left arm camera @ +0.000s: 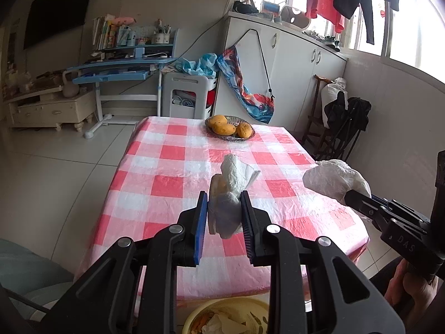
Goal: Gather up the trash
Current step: 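Carry tissue and plastic bag over the yellow basin and open both tools to drop them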
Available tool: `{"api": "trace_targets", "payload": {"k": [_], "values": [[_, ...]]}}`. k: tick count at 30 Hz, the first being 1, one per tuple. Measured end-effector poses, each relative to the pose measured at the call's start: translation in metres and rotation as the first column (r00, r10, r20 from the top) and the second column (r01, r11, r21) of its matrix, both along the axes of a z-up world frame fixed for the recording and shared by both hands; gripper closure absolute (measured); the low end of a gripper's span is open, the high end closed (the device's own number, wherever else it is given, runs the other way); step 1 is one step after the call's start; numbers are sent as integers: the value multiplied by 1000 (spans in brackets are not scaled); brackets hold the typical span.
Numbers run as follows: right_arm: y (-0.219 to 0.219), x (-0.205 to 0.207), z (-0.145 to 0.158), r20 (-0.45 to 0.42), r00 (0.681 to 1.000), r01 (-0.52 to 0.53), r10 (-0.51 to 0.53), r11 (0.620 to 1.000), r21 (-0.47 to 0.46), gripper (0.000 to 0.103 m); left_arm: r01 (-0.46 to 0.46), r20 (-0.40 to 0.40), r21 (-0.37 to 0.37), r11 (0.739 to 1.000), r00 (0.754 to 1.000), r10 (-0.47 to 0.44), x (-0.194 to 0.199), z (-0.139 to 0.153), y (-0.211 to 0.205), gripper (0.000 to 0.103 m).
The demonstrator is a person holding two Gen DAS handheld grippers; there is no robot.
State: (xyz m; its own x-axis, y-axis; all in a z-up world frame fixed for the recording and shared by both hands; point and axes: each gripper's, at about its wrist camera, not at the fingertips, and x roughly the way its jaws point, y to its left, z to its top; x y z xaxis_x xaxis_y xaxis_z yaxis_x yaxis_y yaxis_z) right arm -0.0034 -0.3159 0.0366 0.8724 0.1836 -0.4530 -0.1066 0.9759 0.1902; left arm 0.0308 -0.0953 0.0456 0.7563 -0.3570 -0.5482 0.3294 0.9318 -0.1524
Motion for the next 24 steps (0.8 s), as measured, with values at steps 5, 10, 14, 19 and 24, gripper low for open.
{"api": "trace_targets", "payload": {"k": [5,10,14,19,24], "values": [[7,-12,-2,15,1000,-11,11,1000,-8,86,-5,10,-7,1000,1000,5,-19,-1,9,80],[17,-24,-5,17,999,-29,30,999,-34,85,0,17,-13,1000,1000,0,-35,-4,15,80],[21,-33,-10,8,999,-36,36,999,-39,84,10,23,-14,1000,1000,-9,-46,-4,17,80],[25,-44,-13,4,999,-41,41,998,-51,84,13,36,-20,1000,999,-12,-61,-3,21,80],[31,-53,-17,-8,999,-50,50,997,-65,83,17,47,-28,999,999,-16,-73,0,27,80]]}}
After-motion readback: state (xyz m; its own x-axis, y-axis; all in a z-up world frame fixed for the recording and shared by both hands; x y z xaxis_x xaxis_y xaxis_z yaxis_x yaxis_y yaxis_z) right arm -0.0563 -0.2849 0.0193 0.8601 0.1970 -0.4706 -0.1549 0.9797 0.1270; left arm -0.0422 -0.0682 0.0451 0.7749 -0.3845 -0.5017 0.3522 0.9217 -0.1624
